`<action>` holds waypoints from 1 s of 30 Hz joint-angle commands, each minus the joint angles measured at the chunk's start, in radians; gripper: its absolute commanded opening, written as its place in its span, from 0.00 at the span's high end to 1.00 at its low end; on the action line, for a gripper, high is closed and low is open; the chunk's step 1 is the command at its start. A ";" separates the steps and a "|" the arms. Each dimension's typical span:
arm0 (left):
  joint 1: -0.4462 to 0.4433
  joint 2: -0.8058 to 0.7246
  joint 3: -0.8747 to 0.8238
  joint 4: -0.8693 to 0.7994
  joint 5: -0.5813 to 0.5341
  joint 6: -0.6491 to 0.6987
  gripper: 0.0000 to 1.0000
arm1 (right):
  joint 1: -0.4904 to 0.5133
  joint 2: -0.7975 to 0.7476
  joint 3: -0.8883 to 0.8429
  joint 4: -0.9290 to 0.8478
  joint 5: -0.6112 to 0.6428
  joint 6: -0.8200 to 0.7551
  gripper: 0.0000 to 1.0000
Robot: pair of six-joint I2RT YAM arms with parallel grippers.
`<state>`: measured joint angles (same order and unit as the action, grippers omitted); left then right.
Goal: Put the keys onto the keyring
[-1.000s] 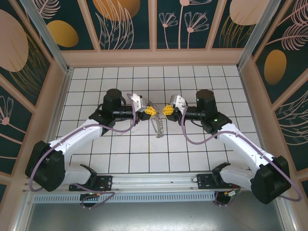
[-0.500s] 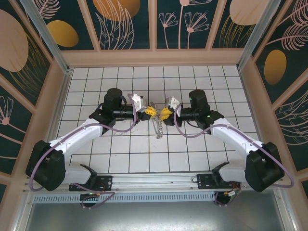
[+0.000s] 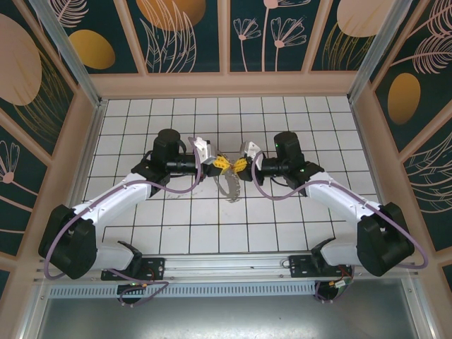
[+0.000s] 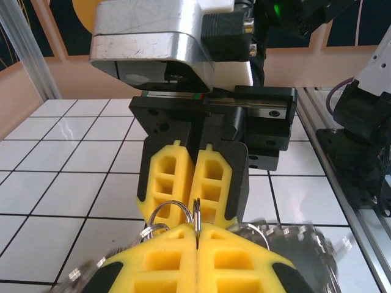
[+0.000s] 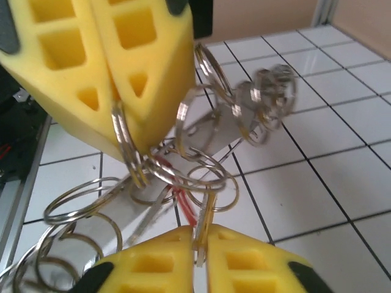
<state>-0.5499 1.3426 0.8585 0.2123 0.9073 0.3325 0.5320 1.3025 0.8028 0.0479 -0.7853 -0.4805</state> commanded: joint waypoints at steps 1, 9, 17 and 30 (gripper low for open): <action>-0.003 0.000 0.035 -0.024 -0.005 0.048 1.00 | 0.003 -0.044 -0.002 -0.082 0.041 -0.046 0.76; -0.003 0.003 0.048 -0.103 -0.033 0.109 1.00 | -0.018 -0.150 -0.033 -0.123 0.106 -0.130 0.71; -0.003 0.010 0.061 -0.134 -0.025 0.134 1.00 | -0.015 -0.159 -0.012 -0.124 0.108 -0.174 0.72; -0.003 0.010 0.071 -0.180 -0.006 0.160 1.00 | 0.009 -0.151 0.014 -0.051 0.093 -0.251 0.72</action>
<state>-0.5499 1.3502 0.8963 0.0315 0.8642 0.4686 0.5365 1.1587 0.7818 -0.0395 -0.6739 -0.6849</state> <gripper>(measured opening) 0.065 0.282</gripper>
